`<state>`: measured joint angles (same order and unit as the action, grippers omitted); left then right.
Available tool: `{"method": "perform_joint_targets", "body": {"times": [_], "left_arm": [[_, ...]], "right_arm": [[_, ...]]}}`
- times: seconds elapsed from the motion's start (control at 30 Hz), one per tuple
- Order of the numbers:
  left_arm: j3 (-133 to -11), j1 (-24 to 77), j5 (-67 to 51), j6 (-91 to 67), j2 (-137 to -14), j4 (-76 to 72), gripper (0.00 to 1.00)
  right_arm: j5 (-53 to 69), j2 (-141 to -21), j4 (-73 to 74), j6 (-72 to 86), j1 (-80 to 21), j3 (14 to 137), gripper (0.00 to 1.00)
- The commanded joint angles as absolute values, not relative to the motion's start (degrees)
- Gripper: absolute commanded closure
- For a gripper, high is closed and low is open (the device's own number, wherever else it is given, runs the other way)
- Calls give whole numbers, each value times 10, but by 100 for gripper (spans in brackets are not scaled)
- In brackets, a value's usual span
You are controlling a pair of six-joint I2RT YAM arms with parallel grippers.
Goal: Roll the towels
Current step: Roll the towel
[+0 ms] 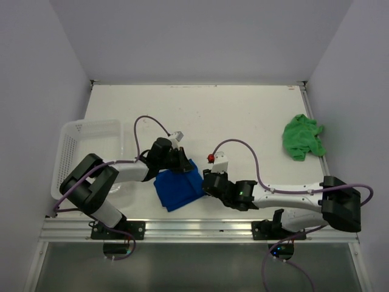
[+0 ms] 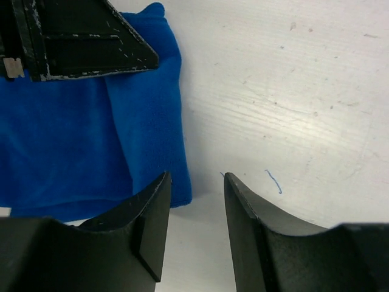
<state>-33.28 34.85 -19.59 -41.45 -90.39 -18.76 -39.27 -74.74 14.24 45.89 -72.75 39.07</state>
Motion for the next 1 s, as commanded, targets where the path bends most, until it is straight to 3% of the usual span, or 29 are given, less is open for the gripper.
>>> {"method": "perform_joint_targets", "body": {"times": [0.0,0.23,0.7,0.83,0.87,0.97], "left_arm": [[-307,351,-171,-409,-905,-134,88],[-307,350,-171,-412,-904,-137,88],[-298,350,-167,-416,-903,-146,88],[-301,351,-167,-418,-899,-148,88],[-303,350,-168,-418,-899,-148,88],[-318,351,-166,-418,-897,-138,88]], "right_arm": [[-305,-705,20,480,-699,353,55],[-225,-738,-29,501,-657,326,49],[-200,-818,-44,500,-657,330,50],[-183,-819,-69,509,-657,315,67],[-179,-819,-73,511,-657,312,78],[-175,-815,-79,504,-657,308,88]]}}
